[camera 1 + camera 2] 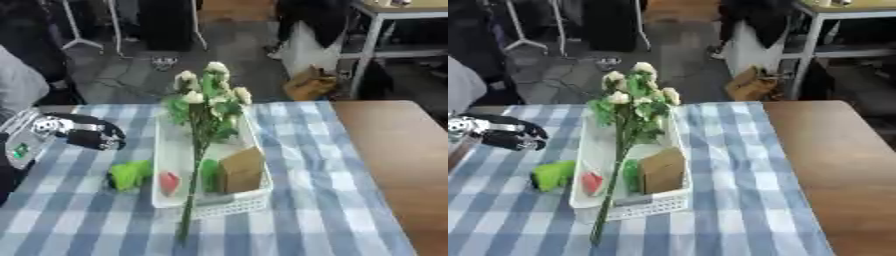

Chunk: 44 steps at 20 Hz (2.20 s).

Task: Pick up objects on the table and place them in the box.

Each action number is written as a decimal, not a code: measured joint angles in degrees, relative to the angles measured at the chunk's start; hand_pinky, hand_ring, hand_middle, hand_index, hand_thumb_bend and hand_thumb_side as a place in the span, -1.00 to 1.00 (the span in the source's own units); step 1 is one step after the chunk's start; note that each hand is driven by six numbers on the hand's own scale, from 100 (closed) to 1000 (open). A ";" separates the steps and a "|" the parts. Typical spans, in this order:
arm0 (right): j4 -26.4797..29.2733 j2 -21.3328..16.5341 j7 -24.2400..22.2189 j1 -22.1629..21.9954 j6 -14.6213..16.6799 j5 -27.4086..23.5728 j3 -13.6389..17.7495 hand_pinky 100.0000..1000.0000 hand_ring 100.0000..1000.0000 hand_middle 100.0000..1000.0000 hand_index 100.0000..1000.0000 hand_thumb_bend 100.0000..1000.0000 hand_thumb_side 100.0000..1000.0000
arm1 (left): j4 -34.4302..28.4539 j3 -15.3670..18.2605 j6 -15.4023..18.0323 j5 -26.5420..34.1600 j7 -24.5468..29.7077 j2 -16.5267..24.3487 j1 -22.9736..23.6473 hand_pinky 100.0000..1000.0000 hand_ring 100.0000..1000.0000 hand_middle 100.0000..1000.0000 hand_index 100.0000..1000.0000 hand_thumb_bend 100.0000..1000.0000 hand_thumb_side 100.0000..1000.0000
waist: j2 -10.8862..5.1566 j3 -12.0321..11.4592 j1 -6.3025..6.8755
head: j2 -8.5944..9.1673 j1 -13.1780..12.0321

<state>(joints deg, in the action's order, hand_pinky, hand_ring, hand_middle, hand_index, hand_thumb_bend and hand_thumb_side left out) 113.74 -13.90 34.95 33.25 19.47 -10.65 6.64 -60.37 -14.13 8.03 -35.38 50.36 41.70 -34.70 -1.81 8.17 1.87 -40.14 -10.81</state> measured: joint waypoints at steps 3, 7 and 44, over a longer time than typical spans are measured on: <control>0.00 0.01 -0.07 0.00 -0.07 -0.01 0.00 0.14 0.09 0.02 0.04 -1.00 0.19 | 0.22 -0.15 -1.37 -1.04 0.14 -0.56 -0.26 1.00 1.00 1.00 1.00 -0.44 0.76 | 0.00 0.05 0.00 | 0.00 -0.02; 0.00 0.01 -0.20 0.00 -0.19 -0.01 -0.02 0.14 0.09 0.02 0.02 -1.00 0.19 | 2.22 -1.29 -2.68 -1.94 1.03 -1.42 -0.38 1.00 1.00 1.00 1.00 -0.27 0.77 | 0.00 0.24 0.00 | 0.00 -0.39; 0.00 0.45 -0.37 0.43 -0.18 -0.31 -0.31 0.14 0.09 0.00 -0.03 -1.00 0.18 | 15.95 -4.34 -7.28 -16.29 -18.99 -9.16 -0.26 1.00 1.00 1.00 1.00 -0.30 0.52 | 0.00 0.77 0.00 | -0.01 -1.57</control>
<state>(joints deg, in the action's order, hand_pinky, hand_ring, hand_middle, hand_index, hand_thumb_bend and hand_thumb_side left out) 113.74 -13.45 34.58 33.68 19.29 -10.96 6.33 -44.42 -18.47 0.76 -51.67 31.36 32.54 -34.96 -1.81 8.94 1.87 -40.15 -12.39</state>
